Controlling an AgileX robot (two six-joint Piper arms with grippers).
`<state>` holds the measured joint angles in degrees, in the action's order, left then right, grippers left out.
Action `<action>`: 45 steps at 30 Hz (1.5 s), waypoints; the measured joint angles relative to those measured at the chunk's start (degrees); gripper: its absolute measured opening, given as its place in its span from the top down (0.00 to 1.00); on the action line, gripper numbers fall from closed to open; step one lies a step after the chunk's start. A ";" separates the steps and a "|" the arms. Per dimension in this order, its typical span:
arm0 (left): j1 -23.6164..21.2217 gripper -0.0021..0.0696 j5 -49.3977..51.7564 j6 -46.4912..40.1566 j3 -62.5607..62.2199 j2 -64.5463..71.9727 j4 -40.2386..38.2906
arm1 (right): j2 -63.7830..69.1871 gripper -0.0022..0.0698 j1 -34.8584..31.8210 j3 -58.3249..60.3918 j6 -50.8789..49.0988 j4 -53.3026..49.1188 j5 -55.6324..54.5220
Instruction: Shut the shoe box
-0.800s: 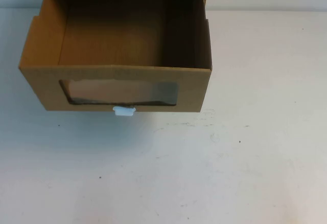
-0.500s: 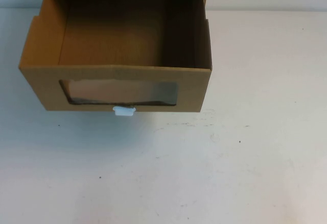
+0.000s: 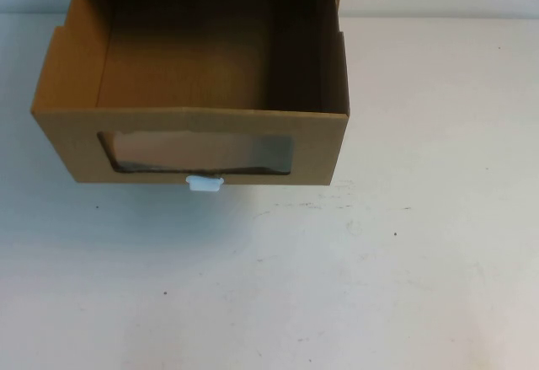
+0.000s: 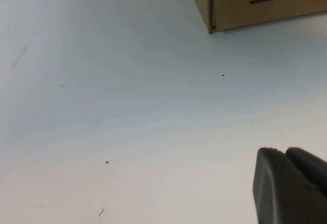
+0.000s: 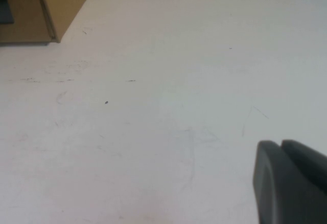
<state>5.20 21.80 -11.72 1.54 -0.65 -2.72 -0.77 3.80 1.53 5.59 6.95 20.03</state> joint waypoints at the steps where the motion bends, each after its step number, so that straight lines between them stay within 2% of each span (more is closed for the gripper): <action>1: 0.00 0.98 0.00 0.00 0.00 0.00 0.00 | 0.00 0.99 0.00 0.00 0.00 0.00 0.00; 33: 0.00 0.98 0.00 0.00 0.00 0.00 0.00 | 0.00 0.99 0.00 0.00 0.00 0.00 0.00; 35: 0.00 0.98 -0.39 -0.12 0.00 0.00 0.87 | 0.00 0.99 0.00 0.00 0.00 0.00 0.00; 37: 0.00 0.98 -2.82 -0.23 0.00 0.00 4.98 | 0.00 0.99 0.00 0.00 0.00 0.00 0.00; 40: 0.00 0.98 -8.02 4.23 0.00 0.00 4.80 | 0.00 0.99 0.00 0.00 0.00 0.00 0.00; 45: 0.00 0.98 -13.70 18.06 0.00 0.00 -5.61 | 0.00 0.99 0.00 0.00 0.00 0.00 0.00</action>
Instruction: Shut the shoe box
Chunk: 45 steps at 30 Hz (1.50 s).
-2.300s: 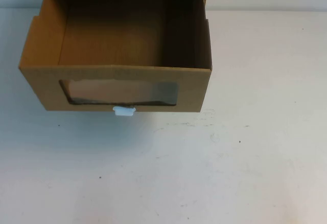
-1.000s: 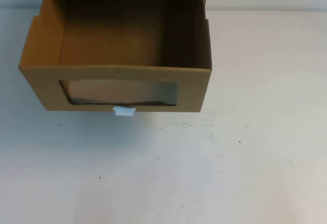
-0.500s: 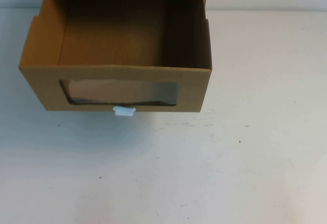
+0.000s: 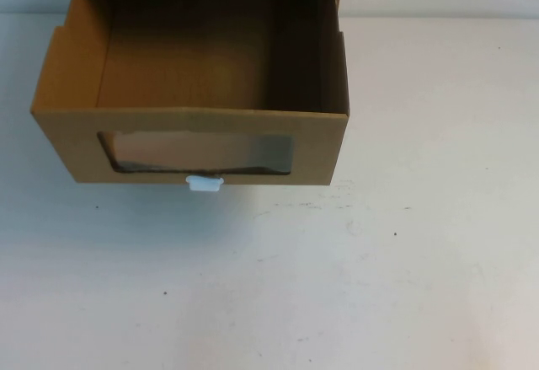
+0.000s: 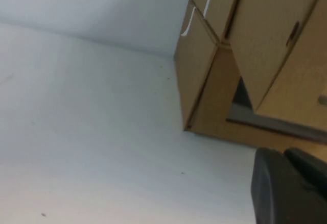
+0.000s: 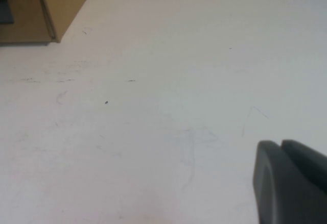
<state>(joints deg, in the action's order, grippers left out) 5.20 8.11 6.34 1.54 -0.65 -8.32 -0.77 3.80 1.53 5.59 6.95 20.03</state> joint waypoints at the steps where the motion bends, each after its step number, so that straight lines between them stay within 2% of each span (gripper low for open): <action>1: 0.00 0.98 -0.30 2.71 0.00 0.00 -1.86 | 0.00 0.99 0.00 0.00 0.00 0.00 0.00; 9: 0.00 0.98 -5.67 7.81 -0.15 0.00 -5.87 | 0.00 0.99 0.00 0.00 0.00 0.00 0.00; 12: 0.49 0.98 0.48 9.19 -4.49 0.00 -6.09 | 0.00 0.99 0.00 0.00 0.00 0.00 0.00; 17: 4.19 0.98 11.21 3.97 -20.72 9.26 -6.09 | 0.00 0.99 0.00 0.00 0.00 0.00 0.00; 24: 9.94 0.98 24.88 -6.67 -48.49 35.25 -6.09 | 0.00 0.99 0.00 0.00 0.00 0.00 0.00; 34: 10.31 0.98 40.31 -24.79 -88.65 71.08 -7.44 | 0.00 0.99 0.00 0.00 0.00 0.00 0.00; 36: 9.49 0.98 44.02 -28.41 -95.67 77.40 -10.43 | 0.00 0.99 0.00 0.00 0.00 0.00 0.00; 40: 4.75 0.98 52.40 -35.76 -110.49 90.02 -24.27 | 0.00 0.99 0.00 0.00 0.00 0.00 0.00; 43: 0.30 0.98 55.37 -38.21 -119.78 98.68 -33.65 | 0.00 0.99 0.00 0.00 0.00 0.00 0.00; 45: -1.40 0.98 55.98 -38.99 -125.36 104.41 -36.81 | 0.00 0.99 0.00 0.00 0.00 0.00 0.00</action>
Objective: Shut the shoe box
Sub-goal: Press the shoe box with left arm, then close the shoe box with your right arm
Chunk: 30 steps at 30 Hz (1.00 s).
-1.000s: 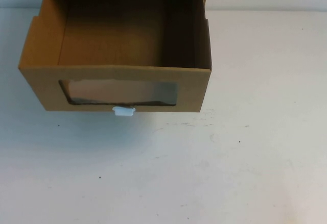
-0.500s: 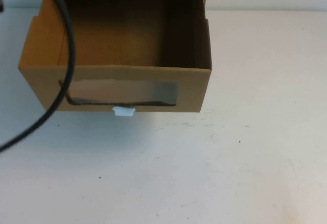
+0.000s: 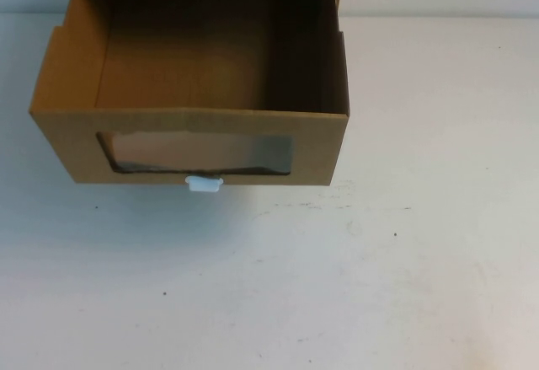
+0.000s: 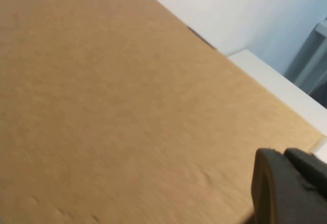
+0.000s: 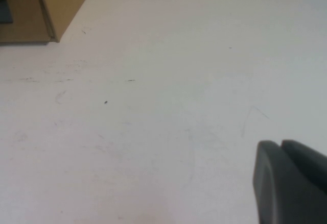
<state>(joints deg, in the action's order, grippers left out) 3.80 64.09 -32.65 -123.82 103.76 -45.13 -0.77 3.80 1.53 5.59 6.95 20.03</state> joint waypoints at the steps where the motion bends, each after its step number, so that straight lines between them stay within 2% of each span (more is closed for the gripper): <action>1: -0.48 0.98 0.43 -0.14 -2.93 2.73 -0.62 | 0.00 0.99 0.00 0.00 0.00 0.00 0.00; 7: -0.79 0.98 3.02 -0.86 -12.92 14.09 -1.38 | 0.00 0.99 0.00 0.00 0.00 0.00 0.00; 14: -0.79 0.98 3.04 -4.79 -13.41 18.34 -1.16 | 0.00 0.99 0.00 0.00 0.00 0.00 0.00; 23: -0.49 0.98 2.94 -5.15 -13.78 19.88 0.38 | 0.00 0.99 0.00 0.00 0.00 0.31 -0.12; 27: -0.31 0.98 2.94 -5.15 -14.02 19.88 1.07 | 0.00 0.99 0.00 0.00 0.00 7.16 -3.90; 30: -0.31 0.98 2.94 -5.15 -14.02 19.88 1.20 | 0.00 0.99 0.00 0.00 0.00 16.56 -8.87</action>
<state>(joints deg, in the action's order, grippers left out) 3.49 67.03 -37.80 -137.84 123.64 -43.93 -0.77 3.80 1.53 5.59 23.51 11.16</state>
